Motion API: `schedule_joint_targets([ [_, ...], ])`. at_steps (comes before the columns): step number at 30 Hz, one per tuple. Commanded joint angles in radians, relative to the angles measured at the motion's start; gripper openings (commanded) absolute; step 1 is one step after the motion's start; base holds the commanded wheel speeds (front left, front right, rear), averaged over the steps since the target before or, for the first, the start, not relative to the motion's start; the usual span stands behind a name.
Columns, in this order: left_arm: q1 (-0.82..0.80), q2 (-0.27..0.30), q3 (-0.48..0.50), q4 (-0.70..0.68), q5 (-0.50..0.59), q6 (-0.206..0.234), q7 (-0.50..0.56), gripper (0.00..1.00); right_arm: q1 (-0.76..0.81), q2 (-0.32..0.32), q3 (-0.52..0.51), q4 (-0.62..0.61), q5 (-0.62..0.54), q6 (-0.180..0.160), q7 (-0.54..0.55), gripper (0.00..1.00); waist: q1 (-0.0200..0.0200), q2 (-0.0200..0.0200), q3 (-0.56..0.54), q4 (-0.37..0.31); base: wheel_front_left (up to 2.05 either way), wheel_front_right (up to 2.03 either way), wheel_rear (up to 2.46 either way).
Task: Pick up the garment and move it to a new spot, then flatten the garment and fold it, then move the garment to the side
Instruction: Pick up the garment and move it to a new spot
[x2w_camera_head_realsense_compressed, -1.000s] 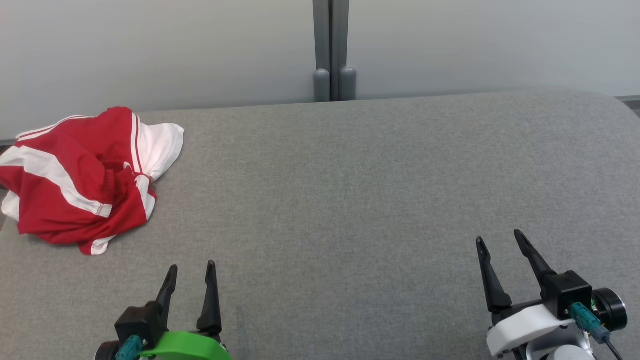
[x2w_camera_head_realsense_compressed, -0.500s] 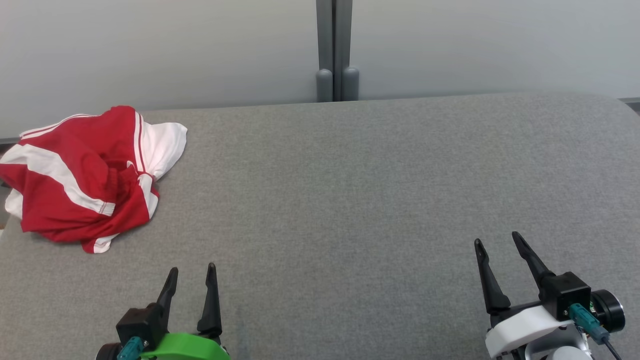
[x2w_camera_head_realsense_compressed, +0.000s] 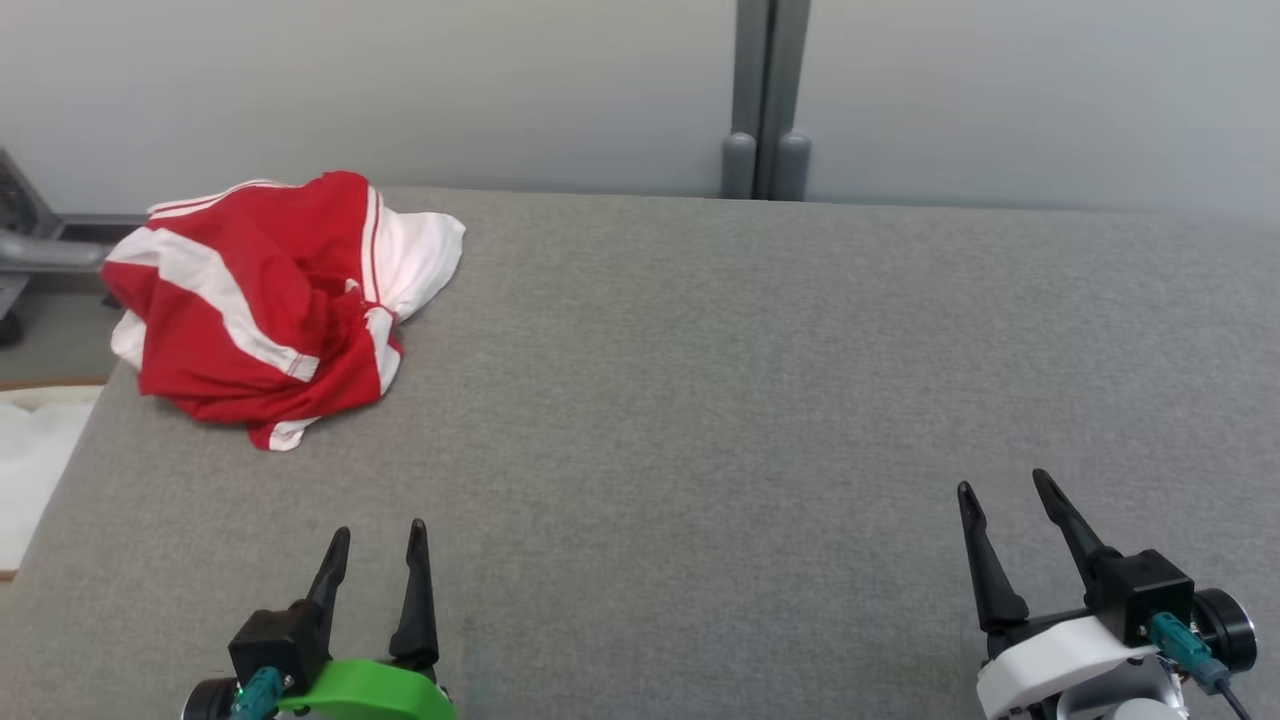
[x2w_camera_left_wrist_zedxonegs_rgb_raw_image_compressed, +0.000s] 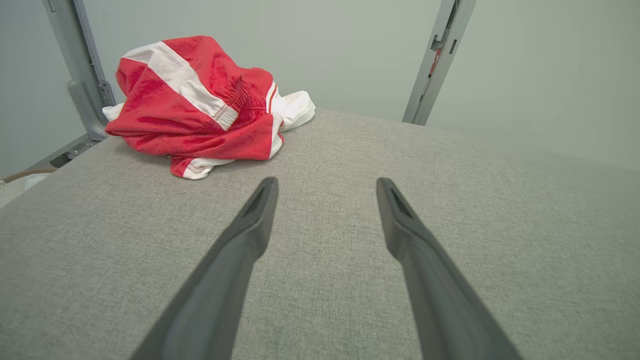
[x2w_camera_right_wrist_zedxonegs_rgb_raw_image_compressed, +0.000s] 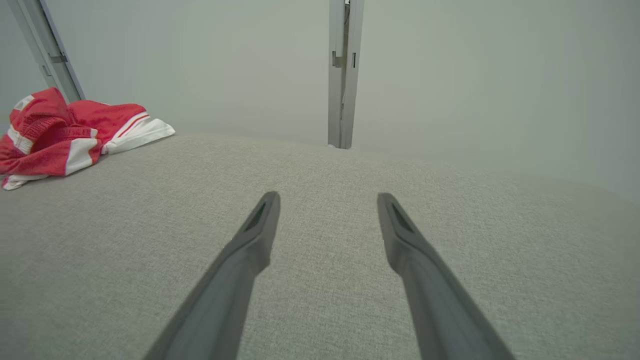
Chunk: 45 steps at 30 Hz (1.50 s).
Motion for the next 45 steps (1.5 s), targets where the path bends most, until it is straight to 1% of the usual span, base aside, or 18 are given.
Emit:
schedule_joint_targets([
  [1,-0.006,0.006,0.005,-0.002,0.010,-0.005,0.000,1.00,0.001,-0.004,0.007,-0.001,0.006,0.000,-0.005,1.00,0.0000,0.0000,0.006,0.075,0.00,0.00,0.00],
  [4,-0.007,0.006,0.008,-0.004,0.010,-0.007,0.000,1.00,-0.003,-0.005,0.014,-0.001,0.010,0.000,-0.005,1.00,0.0000,0.0000,0.009,0.122,0.00,0.00,0.00],
  [8,-0.002,0.006,0.013,-0.005,0.008,-0.008,0.000,1.00,-0.011,-0.004,0.027,-0.002,0.017,0.000,-0.005,1.00,0.0000,0.0000,0.015,0.165,0.00,0.00,0.00],
  [14,-0.002,0.006,0.015,-0.004,0.012,-0.012,0.000,1.00,-0.016,-0.004,0.031,-0.003,0.019,0.000,-0.005,1.00,0.0000,0.0000,0.020,0.199,0.00,0.00,0.00],
  [20,-0.003,0.006,0.023,-0.005,0.014,-0.013,0.000,1.00,-0.019,-0.005,0.037,0.000,0.024,0.000,-0.005,1.00,0.0000,0.0000,0.022,0.206,0.00,0.00,0.00],
  [26,-0.013,0.006,0.040,-0.027,0.018,-0.007,0.000,1.00,-0.025,-0.005,0.033,-0.004,0.019,0.000,-0.005,1.00,0.0000,0.0000,0.041,0.189,0.00,0.00,0.00],
  [28,-0.032,0.006,0.059,-0.046,0.027,-0.006,0.000,1.00,-0.032,-0.004,0.032,-0.005,0.015,0.000,-0.005,1.00,0.0000,0.0000,0.053,0.180,0.00,0.00,0.00],
  [30,-0.050,0.006,0.086,-0.075,0.002,-0.004,0.000,1.00,-0.039,-0.005,0.030,-0.007,0.009,0.000,-0.005,1.00,0.0000,0.0000,0.067,0.168,0.00,0.00,0.00],
  [32,-0.076,0.011,0.111,-0.105,0.012,-0.008,0.000,1.00,-0.044,-0.005,0.025,-0.008,0.001,0.000,-0.005,1.00,0.0000,0.0000,0.082,0.156,0.00,0.00,0.00],
  [37,-0.207,0.070,0.166,-0.169,0.032,-0.014,0.000,1.00,-0.063,-0.005,0.016,-0.011,-0.011,0.000,-0.005,1.00,0.0000,0.0000,0.117,0.125,0.00,0.00,0.00],
  [39,-0.276,0.112,0.182,-0.180,0.033,-0.015,0.014,1.00,-0.069,-0.005,0.014,-0.013,-0.019,0.000,-0.005,1.00,0.0000,0.0000,0.134,0.112,0.00,0.00,0.00],
  [41,-0.352,0.154,0.201,-0.188,0.029,-0.015,0.050,1.00,-0.083,-0.004,0.017,-0.015,-0.026,0.000,-0.005,1.00,0.0000,0.0000,0.155,0.094,0.00,0.00,0.00],
  [45,-0.486,0.217,0.224,-0.190,-0.004,-0.020,0.144,1.00,-0.105,-0.004,0.022,-0.021,-0.038,0.000,-0.005,1.00,0.0000,0.0000,0.196,0.061,0.00,0.00,0.00],
])
